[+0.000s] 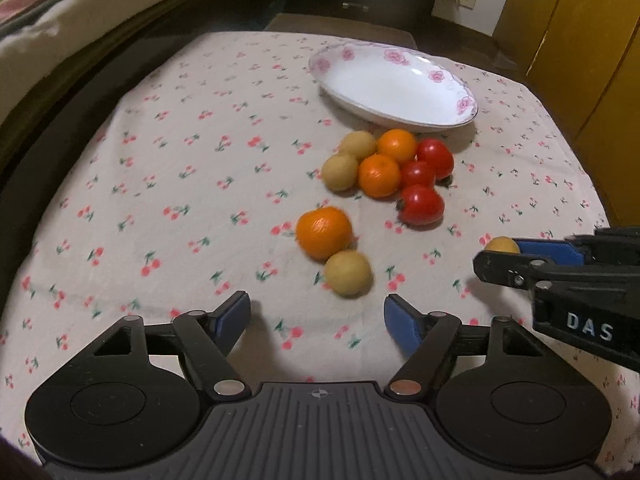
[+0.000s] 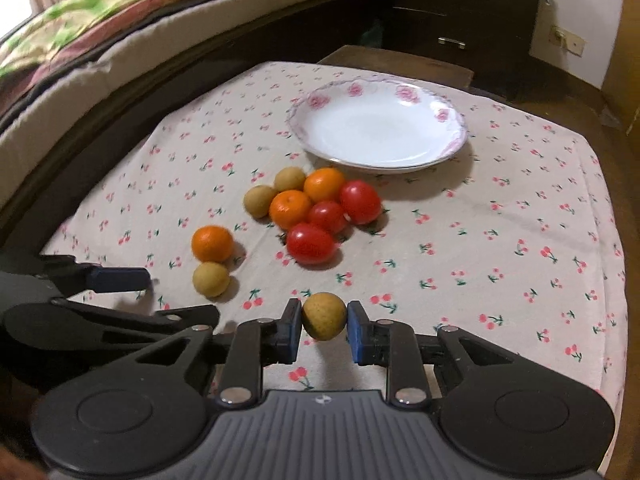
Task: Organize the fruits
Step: 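Close the left gripper on another brown longan while the right gripper holds its longan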
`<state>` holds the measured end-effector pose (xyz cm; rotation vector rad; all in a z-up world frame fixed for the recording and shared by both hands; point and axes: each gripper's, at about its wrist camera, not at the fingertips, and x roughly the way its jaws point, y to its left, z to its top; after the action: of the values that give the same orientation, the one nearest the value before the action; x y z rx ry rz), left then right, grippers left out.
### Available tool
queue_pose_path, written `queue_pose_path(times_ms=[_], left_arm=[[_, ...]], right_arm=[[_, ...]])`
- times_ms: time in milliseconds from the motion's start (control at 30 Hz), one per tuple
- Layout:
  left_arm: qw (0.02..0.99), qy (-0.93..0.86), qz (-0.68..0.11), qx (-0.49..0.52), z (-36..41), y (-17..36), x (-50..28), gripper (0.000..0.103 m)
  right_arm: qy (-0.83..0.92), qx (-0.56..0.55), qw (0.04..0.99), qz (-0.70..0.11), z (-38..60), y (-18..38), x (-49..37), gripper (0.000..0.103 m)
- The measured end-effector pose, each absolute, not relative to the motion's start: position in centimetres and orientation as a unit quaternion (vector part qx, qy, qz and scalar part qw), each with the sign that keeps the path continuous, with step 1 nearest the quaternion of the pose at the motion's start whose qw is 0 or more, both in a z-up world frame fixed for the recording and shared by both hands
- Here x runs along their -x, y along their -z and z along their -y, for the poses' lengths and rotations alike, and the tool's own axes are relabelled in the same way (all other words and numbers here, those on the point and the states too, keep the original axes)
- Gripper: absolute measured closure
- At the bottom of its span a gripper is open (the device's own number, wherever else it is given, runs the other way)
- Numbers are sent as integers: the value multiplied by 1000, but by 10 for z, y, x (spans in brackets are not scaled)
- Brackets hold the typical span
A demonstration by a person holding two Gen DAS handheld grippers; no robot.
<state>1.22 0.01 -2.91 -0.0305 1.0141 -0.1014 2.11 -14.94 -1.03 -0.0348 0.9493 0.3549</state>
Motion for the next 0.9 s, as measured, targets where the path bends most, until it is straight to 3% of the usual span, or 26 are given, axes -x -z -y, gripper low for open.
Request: queue_pose_path(times_ms=[400,467,500,733,900], left_arm=[[877,23,-479,-11,16,35,-27,33],[880,25,-474,-13,17,34,-26,41],[881,27,-472,-12,16,34,-26,49],[876,35,-481,-14,21,31,-24,67],[872,31,-489,-19,23,29,-20,69]], right_arm=[[-166,-8,876,-452,163,8,-23,77],[-164,-11,877,-452,166,7,-22,77],[-161,-11,877,-453,167,7,-22,77],[-149,-15,880,-451,175,3,-17,77],[-144,-18,885,-442,180,-4,-12,77]])
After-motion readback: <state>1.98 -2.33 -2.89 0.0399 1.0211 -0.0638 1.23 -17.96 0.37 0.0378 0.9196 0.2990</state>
